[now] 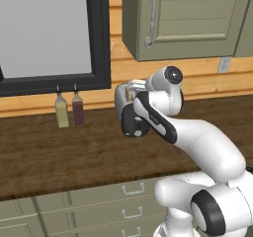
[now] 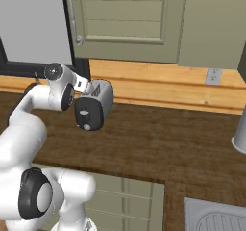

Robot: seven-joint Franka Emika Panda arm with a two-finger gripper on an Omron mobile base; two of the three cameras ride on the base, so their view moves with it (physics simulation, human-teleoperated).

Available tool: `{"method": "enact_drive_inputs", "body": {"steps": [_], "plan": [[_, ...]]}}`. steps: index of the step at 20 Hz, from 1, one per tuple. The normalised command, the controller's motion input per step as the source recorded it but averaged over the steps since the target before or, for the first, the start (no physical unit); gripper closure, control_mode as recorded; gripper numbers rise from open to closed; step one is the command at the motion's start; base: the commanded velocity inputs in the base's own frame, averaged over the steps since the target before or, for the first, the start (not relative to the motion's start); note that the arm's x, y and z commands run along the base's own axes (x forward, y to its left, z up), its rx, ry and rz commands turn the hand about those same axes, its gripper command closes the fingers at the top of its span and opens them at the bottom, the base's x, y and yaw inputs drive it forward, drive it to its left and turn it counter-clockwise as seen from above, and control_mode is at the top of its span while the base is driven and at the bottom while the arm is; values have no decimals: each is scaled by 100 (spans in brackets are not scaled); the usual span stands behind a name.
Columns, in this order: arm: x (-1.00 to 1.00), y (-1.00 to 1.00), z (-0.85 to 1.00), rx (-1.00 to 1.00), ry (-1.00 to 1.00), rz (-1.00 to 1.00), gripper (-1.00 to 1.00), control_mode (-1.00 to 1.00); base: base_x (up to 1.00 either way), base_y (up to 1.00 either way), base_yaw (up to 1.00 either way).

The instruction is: Start the toaster. Once the lever pops up, take the bread to the plate on the dining counter.

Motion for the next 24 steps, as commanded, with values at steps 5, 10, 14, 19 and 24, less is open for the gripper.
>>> {"method": "enact_drive_inputs", "body": {"steps": [5,10,14,19,24], "plan": [[0,13,3,-7,0,0,-100,-100,0,0,0],[0,0,5,-1,0,0,-100,-100,0,0,0],[0,0,13,15,10,0,-100,-100,0,0,0],[0,0,5,9,15,0,-100,-100,0,0,0],[0,0,0,0,2,0,-100,-100,0,0,0]]}}
